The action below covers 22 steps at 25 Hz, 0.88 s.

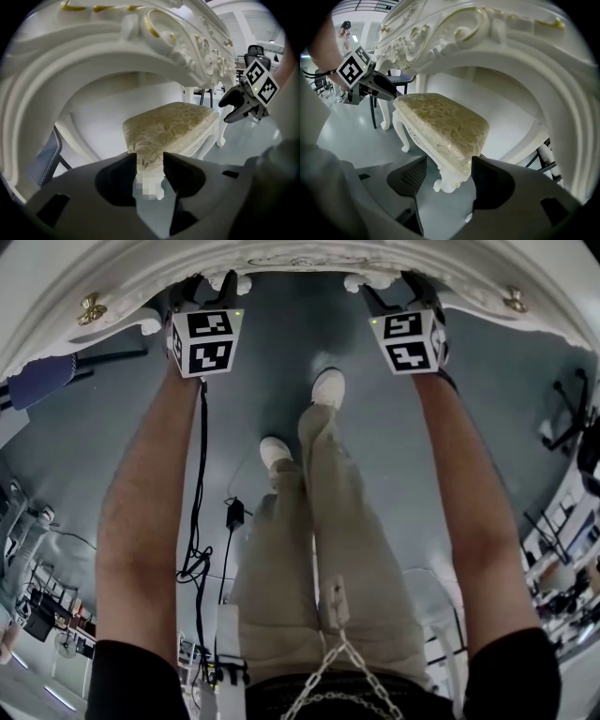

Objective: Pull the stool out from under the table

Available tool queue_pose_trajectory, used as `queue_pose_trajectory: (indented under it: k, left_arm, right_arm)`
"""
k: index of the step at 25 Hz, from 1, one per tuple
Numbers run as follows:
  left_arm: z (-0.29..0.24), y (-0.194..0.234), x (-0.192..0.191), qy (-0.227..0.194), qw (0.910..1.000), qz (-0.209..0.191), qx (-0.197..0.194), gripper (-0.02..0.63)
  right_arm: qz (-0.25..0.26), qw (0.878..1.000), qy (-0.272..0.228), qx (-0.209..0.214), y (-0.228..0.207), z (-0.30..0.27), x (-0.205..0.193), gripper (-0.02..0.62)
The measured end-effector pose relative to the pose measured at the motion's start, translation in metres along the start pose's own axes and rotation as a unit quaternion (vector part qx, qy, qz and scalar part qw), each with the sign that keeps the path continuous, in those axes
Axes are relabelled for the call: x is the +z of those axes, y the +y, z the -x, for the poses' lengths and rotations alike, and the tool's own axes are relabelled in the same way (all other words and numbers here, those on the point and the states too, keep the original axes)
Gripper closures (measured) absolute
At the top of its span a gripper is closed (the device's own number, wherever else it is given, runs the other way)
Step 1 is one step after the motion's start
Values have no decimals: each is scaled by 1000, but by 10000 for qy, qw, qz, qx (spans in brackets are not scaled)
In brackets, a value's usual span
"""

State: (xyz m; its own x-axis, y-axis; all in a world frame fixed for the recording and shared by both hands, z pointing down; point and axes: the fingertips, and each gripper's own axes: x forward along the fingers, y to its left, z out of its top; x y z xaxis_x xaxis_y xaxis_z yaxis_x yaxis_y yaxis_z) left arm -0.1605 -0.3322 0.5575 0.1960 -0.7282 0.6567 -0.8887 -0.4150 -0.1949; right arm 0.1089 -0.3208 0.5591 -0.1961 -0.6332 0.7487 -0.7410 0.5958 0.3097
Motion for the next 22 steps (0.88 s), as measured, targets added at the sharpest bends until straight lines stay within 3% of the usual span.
queue_pose_trajectory:
  k: [3, 8, 19, 22]
  left_arm:
    - [-7, 7, -7, 179, 9998, 115, 14, 442]
    - [-20, 6, -18, 558, 9981, -179, -188, 422]
    - [-25, 2, -17, 704, 9956, -362, -507, 433]
    - [-23, -1, -19, 815, 9940, -458, -565, 434]
  right_arm:
    - [41, 9999, 137, -63, -8, -12, -7, 322]
    - [198, 9994, 278, -28, -15, -28, -6, 321]
    - [7, 9990, 441, 85, -13, -37, -5, 324]
    - [47, 9989, 455, 34, -14, -30, -6, 364]
